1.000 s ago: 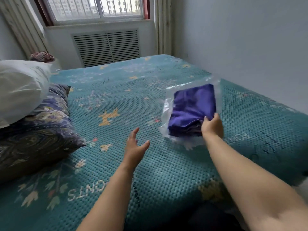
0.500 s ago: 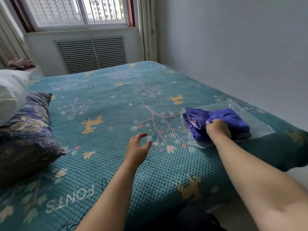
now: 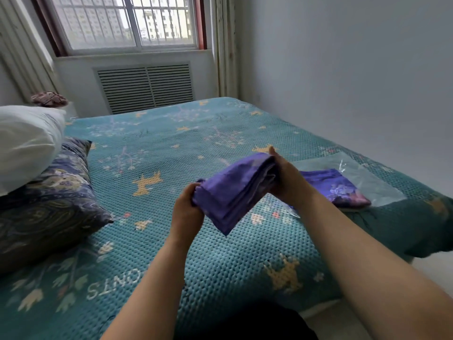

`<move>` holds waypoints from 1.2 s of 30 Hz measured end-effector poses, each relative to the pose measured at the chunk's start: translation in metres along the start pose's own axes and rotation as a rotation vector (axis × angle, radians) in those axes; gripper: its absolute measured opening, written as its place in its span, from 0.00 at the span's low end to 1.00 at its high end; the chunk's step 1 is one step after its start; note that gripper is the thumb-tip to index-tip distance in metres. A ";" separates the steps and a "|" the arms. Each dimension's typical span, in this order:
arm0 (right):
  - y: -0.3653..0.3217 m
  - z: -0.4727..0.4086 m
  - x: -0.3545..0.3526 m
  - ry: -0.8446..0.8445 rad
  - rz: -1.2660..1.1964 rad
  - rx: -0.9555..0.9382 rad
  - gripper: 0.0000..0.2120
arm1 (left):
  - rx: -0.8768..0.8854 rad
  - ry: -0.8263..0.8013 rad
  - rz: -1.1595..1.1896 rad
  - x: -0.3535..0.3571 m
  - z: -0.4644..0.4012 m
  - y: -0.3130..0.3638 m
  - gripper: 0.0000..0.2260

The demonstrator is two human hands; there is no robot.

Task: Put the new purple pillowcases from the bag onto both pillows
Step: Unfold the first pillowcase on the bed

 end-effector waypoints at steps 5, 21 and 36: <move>0.031 0.004 0.009 0.060 0.145 0.007 0.20 | 0.018 0.085 -0.066 -0.025 0.009 0.015 0.12; 0.010 0.012 0.036 0.434 0.767 -0.218 0.23 | -0.304 -0.393 -0.102 -0.025 0.049 0.000 0.17; 0.003 0.030 0.057 0.306 0.332 -0.049 0.13 | -0.131 -0.214 -0.333 -0.047 0.042 0.030 0.05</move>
Point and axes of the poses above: each hand's wrist, its own z-axis away from the middle knuckle, its own x-axis out of the palm, y = z × x, the point moved 7 cm from there along -z, towards the middle knuckle, and after that the axes turned 5 degrees about z, right-handed, at the moved point
